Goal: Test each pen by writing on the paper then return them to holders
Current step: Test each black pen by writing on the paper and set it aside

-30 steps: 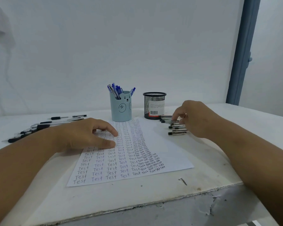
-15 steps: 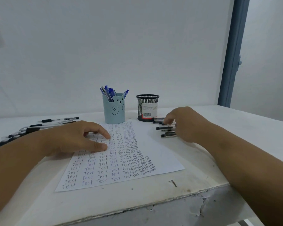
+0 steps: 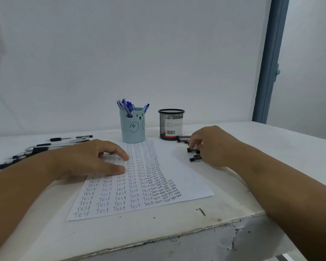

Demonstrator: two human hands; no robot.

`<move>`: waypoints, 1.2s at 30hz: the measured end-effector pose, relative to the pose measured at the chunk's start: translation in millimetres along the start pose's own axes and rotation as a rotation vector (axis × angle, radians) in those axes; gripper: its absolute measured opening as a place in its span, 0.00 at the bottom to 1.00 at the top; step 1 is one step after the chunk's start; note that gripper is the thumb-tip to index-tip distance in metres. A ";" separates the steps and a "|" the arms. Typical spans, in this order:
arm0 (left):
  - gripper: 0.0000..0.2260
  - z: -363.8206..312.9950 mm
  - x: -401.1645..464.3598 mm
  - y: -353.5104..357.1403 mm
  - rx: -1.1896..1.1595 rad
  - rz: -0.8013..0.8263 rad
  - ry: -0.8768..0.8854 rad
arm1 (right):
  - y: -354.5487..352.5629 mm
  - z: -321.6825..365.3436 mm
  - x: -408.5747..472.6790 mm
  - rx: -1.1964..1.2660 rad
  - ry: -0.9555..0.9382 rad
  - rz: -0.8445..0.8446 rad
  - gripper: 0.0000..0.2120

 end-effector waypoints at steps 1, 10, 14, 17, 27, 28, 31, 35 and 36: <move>0.38 -0.1 -0.1 -0.3 -0.002 -0.002 0.000 | 0.0 0.0 0.4 -0.001 0.002 -0.006 0.17; 0.32 -0.1 -0.3 -1.4 0.003 -0.021 -0.001 | 10.6 15.9 -3.3 -0.074 -0.142 0.000 0.06; 0.36 0.0 0.3 -1.2 -0.008 -0.016 -0.003 | 7.9 14.4 -3.0 -0.080 -0.146 -0.015 0.07; 0.38 1.6 0.7 -1.9 0.002 -0.022 -0.011 | 4.1 21.7 -3.5 -0.045 -0.162 -0.051 0.08; 0.07 -5.7 -7.6 -25.9 -0.103 -0.252 0.034 | 7.3 115.1 7.0 -0.022 -0.417 0.030 0.06; 0.04 -4.8 -10.3 -32.5 -0.091 -0.296 0.038 | 9.7 126.9 9.3 -0.016 -0.444 0.047 0.06; 0.07 6.5 -21.5 -57.5 -0.008 -0.423 -0.007 | 17.6 159.5 16.4 0.005 -0.530 0.081 0.05; 0.10 32.9 -33.5 -79.3 0.080 -0.349 -0.112 | 40.0 174.0 19.2 0.077 -0.567 0.100 0.06; 0.09 38.7 -36.5 -80.3 0.107 -0.284 -0.147 | 47.3 173.8 19.4 0.103 -0.562 0.102 0.06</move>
Point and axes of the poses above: each hand's wrist, its own x-axis towards the middle knuckle, its own y-axis out of the palm, z = x × y, the point moved 7 cm from there along x, towards the middle knuckle, and after that the axes turned 4 degrees about -y, right-handed, at the moved point
